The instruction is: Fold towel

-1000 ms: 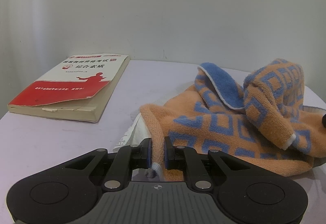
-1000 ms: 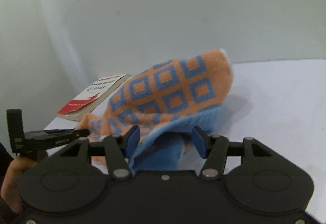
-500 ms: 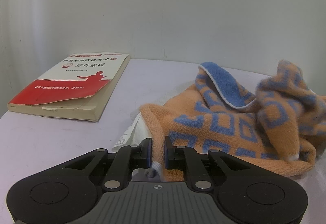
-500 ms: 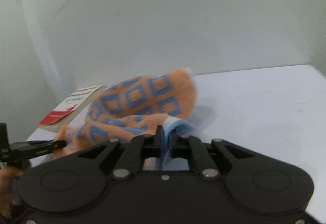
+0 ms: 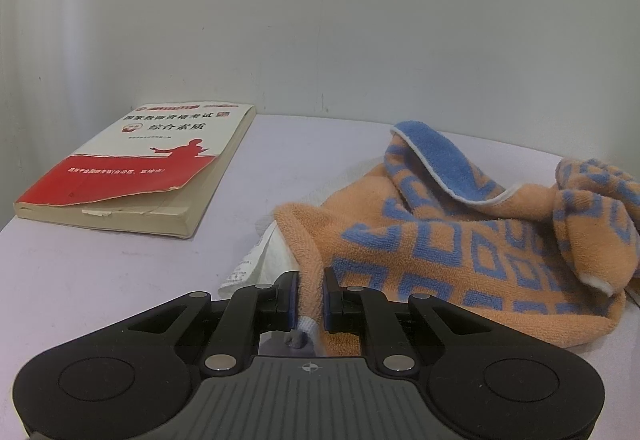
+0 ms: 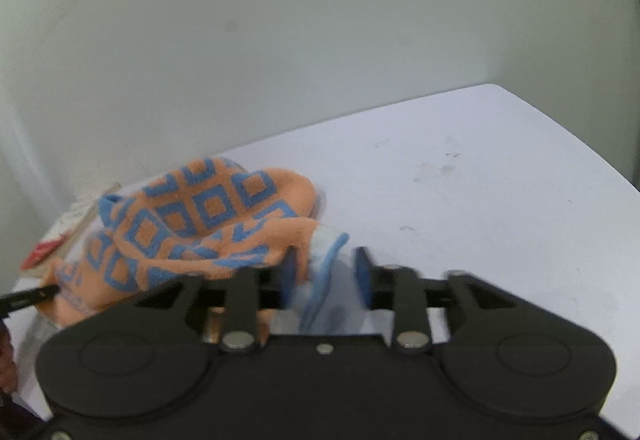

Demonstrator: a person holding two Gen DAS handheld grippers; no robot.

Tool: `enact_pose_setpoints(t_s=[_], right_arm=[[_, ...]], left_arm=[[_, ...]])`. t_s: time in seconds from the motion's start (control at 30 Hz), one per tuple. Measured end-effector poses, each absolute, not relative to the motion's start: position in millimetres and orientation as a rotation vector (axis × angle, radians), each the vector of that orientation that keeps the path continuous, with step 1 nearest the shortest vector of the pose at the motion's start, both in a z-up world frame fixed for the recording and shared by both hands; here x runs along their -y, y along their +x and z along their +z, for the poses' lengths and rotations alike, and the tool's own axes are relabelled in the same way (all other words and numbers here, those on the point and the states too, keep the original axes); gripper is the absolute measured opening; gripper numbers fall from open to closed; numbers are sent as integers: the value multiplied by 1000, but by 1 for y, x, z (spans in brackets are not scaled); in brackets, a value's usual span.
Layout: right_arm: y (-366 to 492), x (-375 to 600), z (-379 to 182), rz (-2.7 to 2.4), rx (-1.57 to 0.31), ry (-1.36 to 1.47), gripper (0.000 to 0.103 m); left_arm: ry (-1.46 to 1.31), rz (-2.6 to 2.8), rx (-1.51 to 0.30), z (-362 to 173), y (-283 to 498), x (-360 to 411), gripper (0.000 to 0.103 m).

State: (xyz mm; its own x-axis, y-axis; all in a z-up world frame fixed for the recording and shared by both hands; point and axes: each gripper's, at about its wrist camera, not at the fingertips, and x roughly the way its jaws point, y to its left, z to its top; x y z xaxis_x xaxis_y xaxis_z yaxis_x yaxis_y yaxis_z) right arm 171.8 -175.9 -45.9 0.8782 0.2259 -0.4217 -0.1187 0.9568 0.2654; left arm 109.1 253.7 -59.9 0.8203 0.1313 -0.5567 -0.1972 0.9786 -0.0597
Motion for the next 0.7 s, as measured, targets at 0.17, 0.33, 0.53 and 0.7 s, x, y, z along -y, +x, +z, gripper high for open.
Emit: enact_pose_setpoints(t_s=[0.17, 0.33, 0.53, 0.7], right_arm=[[156, 184, -52, 207, -440, 281, 43], [147, 175, -64, 267, -459, 304, 43], [154, 148, -77, 327, -499, 287, 43], [157, 131, -81, 322, -487, 248, 39]], left_arm=[[-119, 176, -584, -60, 110, -254, 10], [-118, 174, -583, -60, 110, -254, 11], [-110, 173, -583, -60, 110, -254, 11], [-107, 176, -583, -61, 110, -253, 11]])
